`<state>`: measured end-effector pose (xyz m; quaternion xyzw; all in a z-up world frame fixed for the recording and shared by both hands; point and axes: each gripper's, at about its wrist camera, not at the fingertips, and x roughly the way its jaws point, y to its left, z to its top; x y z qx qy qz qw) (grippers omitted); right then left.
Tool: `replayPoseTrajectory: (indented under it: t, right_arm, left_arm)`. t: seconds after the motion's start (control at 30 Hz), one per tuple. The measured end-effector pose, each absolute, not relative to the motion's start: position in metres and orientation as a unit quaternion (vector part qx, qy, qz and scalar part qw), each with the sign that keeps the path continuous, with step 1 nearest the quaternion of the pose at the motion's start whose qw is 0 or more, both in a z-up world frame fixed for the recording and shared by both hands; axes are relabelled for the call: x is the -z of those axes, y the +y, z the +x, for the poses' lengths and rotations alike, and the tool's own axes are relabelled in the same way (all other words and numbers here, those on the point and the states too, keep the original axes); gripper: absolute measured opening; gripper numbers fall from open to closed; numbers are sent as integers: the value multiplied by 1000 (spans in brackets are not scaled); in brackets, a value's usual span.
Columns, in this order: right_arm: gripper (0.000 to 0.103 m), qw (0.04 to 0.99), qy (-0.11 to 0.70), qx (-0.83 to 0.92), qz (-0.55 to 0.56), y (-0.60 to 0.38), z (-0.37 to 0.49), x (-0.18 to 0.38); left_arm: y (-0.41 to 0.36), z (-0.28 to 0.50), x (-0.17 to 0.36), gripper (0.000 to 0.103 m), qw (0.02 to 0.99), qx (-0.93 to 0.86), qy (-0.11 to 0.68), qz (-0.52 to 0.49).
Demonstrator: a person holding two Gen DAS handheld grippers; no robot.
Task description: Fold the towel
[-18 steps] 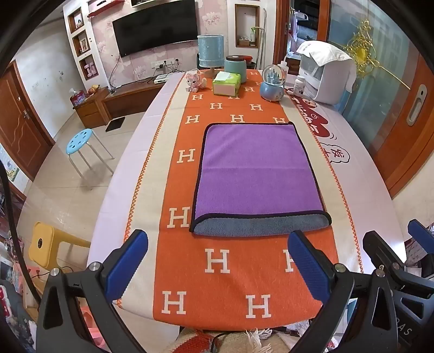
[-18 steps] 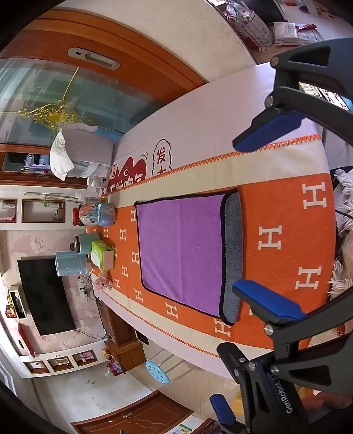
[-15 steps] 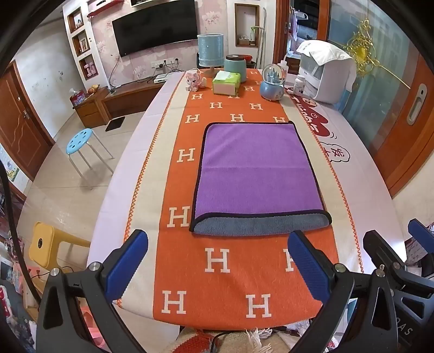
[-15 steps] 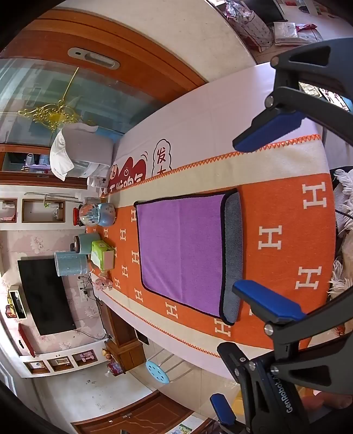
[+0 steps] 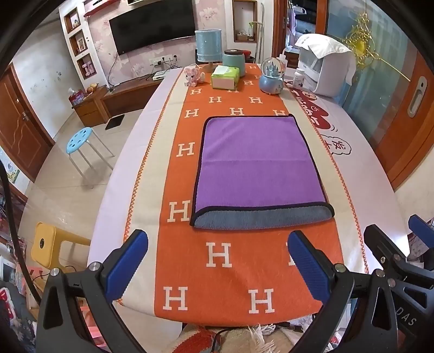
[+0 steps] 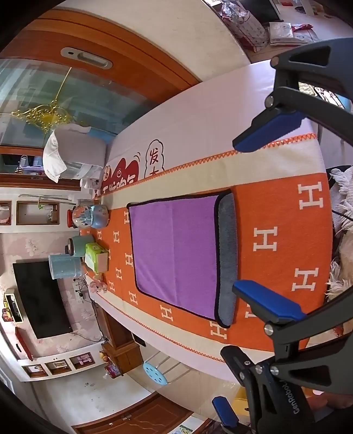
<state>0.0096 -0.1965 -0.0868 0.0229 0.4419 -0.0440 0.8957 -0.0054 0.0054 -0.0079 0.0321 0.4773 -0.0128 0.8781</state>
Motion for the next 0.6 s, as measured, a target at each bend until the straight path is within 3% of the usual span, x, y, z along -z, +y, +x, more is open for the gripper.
replayPoseTrajectory:
  t: [0.6]
  right_arm:
    - [96,894,446,42,26,-197,10,90]
  left_arm:
    - [-2,-2,12,102,870,17,492,35]
